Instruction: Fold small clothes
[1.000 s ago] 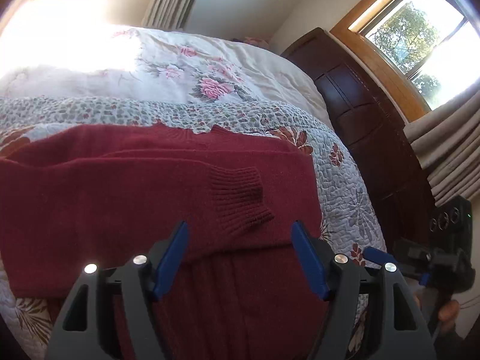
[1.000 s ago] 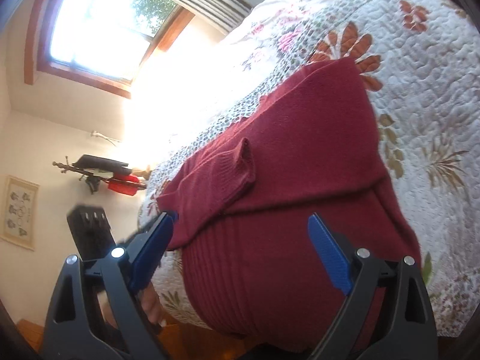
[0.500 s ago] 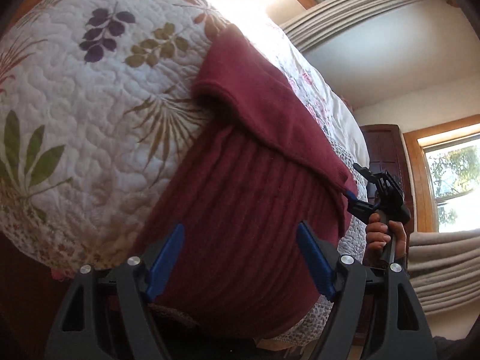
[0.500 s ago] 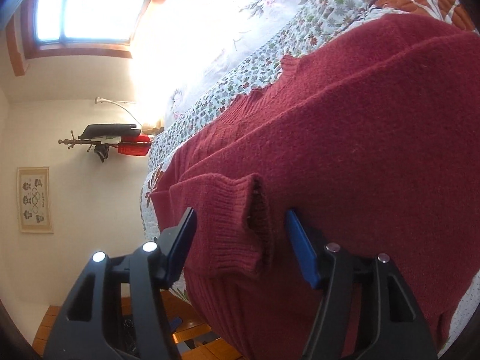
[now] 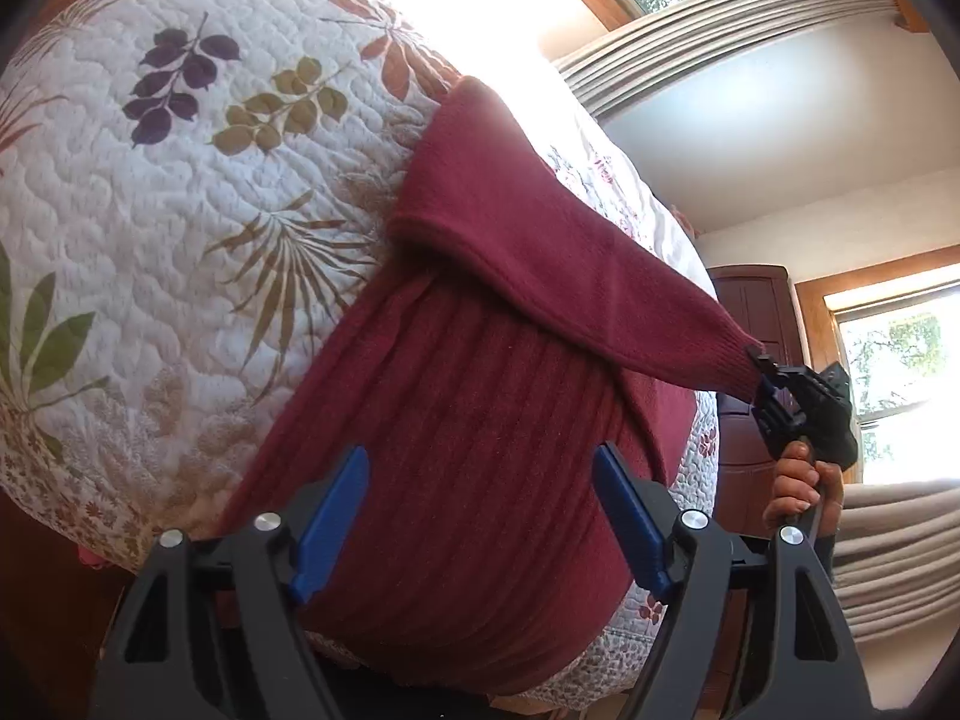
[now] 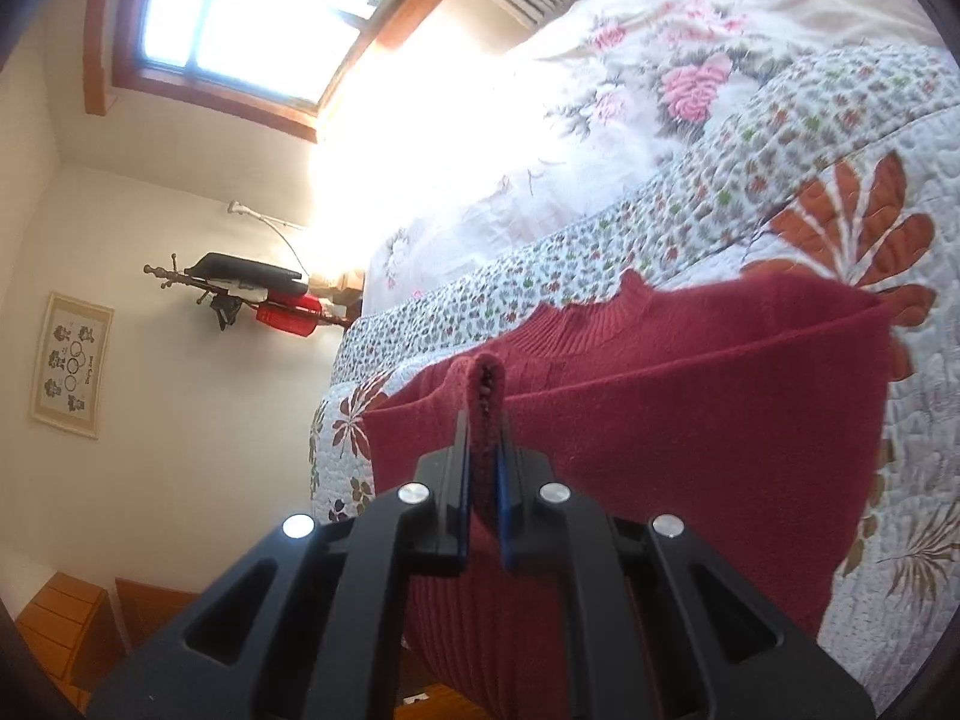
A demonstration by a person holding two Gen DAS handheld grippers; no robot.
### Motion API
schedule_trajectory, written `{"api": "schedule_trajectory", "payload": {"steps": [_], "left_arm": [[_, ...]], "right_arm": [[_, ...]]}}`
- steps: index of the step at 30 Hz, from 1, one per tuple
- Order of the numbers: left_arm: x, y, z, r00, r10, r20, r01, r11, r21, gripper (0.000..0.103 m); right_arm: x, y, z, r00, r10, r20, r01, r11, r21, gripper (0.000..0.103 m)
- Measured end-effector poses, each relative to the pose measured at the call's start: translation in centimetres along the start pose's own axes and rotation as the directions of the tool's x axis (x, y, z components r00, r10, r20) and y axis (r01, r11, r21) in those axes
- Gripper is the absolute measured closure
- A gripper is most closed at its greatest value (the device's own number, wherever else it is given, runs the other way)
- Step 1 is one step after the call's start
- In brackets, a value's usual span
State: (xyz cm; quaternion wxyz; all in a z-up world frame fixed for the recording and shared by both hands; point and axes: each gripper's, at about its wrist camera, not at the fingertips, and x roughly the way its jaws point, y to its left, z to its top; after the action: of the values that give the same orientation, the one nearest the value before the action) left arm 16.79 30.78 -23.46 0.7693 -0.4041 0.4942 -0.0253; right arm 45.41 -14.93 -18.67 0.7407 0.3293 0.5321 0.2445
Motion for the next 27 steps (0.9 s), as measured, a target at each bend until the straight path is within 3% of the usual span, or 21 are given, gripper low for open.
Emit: {"api": "schedule_trajectory", "payload": {"steps": [5,8,11,21,24,25,27], "left_arm": [[1.5,-0.9,0.8,1.000,0.010,-0.028,-0.010,1.000,0.017,0.026],[2.3,-1.5,1.3,0.999,0.010,-0.041,-0.008,0.999,0.047,0.026],[2.9,-2.8,1.9,0.998,0.032,-0.051,-0.027,0.995,0.100,0.026],[4.8,-6.8,6.5,0.999,0.003,-0.051,0.008,0.974,0.226,0.026],[6.2,-8.4,9.9,0.997,-0.048,-0.055,0.060,0.970,0.237,0.026],[6.8,-8.7,11.3,0.995,-0.080,-0.064,0.092,0.970,0.223,0.026],[8.2,-8.6,13.9,0.985,-0.153,-0.084,0.166,0.970,0.175,0.026]], "right_arm": [[-3.9,-5.2,-1.3,0.994,-0.074,0.082,0.068,0.995,0.072,0.097],[-3.6,-8.7,-2.5,0.989,-0.132,0.069,0.123,0.986,0.114,0.097],[-2.7,-11.9,-3.4,0.990,-0.135,0.043,0.127,0.979,0.157,0.097],[0.0,-16.6,-3.9,0.983,-0.183,-0.004,0.180,0.959,0.220,0.097],[0.3,-17.2,-4.1,0.985,-0.170,-0.009,0.168,0.958,0.232,0.094],[-0.4,-16.7,-4.1,0.985,-0.172,0.003,0.167,0.960,0.225,0.087],[-2.4,-15.8,-3.6,0.978,-0.194,0.078,0.173,0.961,0.215,0.081]]}}
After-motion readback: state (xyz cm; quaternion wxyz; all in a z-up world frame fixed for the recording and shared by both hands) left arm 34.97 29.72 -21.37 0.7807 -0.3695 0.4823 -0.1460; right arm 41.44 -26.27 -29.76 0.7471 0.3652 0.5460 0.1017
